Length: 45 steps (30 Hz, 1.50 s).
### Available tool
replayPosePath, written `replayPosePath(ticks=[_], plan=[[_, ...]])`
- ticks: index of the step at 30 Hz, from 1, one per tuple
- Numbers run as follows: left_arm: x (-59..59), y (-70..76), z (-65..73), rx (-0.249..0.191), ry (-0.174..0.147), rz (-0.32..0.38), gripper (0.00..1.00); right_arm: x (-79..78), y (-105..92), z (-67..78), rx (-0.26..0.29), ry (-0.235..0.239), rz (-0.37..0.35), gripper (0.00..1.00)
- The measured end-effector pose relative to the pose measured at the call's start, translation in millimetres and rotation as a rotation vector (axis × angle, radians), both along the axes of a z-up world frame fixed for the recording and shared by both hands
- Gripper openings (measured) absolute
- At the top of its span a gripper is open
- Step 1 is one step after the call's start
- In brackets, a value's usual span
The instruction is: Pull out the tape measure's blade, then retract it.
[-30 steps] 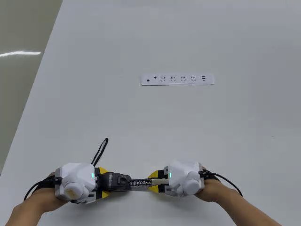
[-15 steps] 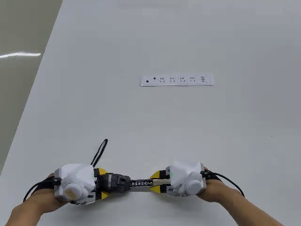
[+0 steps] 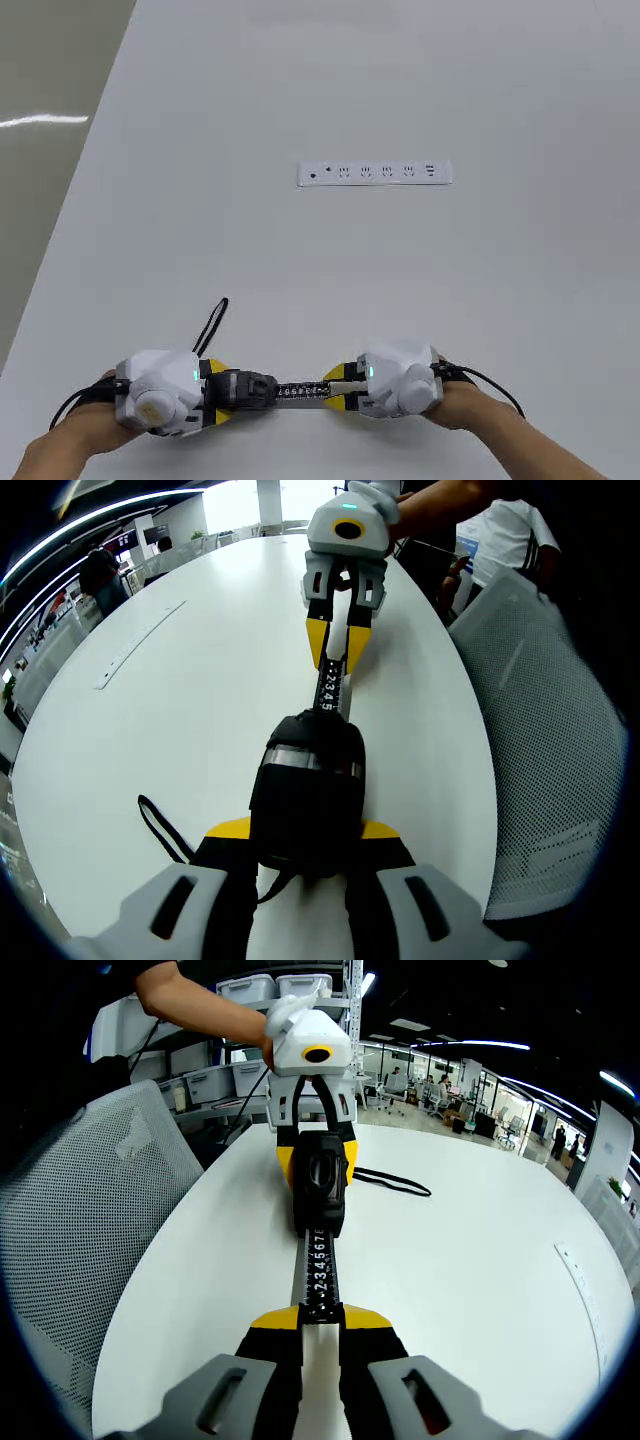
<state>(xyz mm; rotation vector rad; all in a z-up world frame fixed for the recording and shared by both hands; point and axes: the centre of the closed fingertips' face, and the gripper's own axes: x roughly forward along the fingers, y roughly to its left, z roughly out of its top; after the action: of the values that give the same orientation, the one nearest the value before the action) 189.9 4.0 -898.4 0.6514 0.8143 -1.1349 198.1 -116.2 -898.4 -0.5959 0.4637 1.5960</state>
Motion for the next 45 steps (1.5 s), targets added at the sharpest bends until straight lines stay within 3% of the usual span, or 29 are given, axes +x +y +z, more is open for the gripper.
replayPosePath(ticks=[45], plan=[[0.6, -2.2, -0.6, 0.011, 0.002, 0.007, 0.29, 3.1, -26.7, -2.7, -0.007, 0.020, -0.024, 0.10]])
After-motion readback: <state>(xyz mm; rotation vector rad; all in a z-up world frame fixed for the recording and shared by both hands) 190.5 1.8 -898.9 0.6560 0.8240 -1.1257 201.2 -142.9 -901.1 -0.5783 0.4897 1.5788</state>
